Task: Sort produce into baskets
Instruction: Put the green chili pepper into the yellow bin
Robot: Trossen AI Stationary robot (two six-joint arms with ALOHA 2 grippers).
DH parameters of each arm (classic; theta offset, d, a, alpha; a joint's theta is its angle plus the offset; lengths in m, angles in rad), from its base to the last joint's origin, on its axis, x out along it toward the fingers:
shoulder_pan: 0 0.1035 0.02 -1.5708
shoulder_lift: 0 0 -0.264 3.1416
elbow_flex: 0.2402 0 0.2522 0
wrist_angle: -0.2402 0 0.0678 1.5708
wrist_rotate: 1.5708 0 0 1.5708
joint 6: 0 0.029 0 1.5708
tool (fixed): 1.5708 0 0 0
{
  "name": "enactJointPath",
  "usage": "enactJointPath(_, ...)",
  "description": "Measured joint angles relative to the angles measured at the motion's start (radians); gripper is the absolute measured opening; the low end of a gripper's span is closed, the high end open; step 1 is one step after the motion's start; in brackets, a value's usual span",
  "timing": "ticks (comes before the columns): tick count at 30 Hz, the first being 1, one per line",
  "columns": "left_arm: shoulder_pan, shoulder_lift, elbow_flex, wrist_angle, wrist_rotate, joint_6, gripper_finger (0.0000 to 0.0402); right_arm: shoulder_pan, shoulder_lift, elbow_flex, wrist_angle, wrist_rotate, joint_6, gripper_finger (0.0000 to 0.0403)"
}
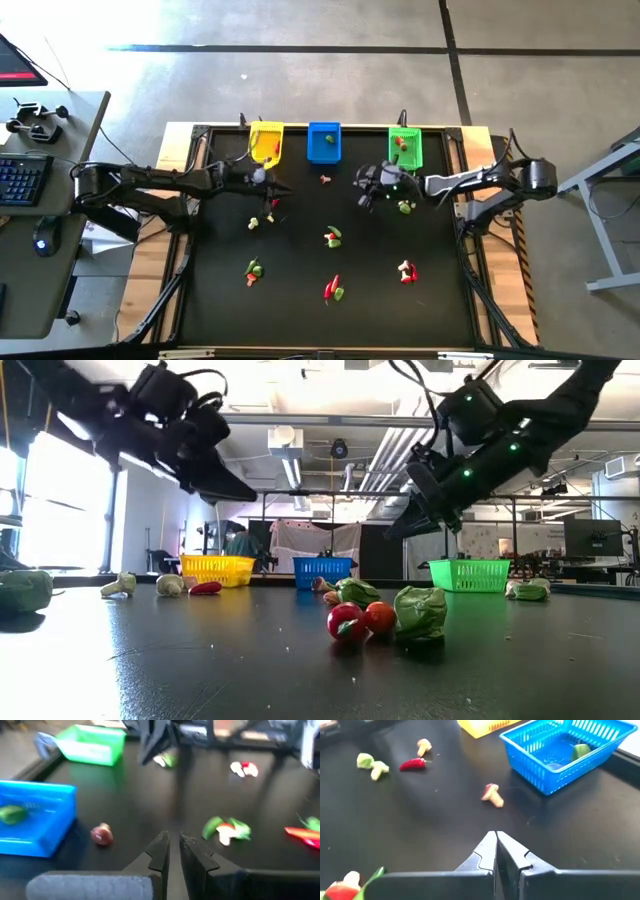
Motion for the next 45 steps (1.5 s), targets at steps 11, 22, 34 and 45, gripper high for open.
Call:
enactJointPath(11,-0.208,-0.115,0.285,-0.675,-0.211,-0.052,0.0013,0.090,0.000,-0.004,-0.004,0.032,-0.007,0.0000)
enactJointPath(22,-0.396,-0.125,0.344,-1.074,-0.236,-0.510,0.0013,0.117,0.000,-0.004,-0.004,0.036,-0.059,0.0000)
enactJointPath(34,-0.681,-0.120,0.199,-1.018,-0.175,-0.624,0.0018,0.116,0.000,-0.004,-0.004,0.037,-0.106,0.0000)
enactJointPath(45,-0.758,-0.119,0.073,-0.842,-0.186,-0.982,0.0089,0.114,0.000,-0.004,0.008,0.036,-0.167,0.0000)
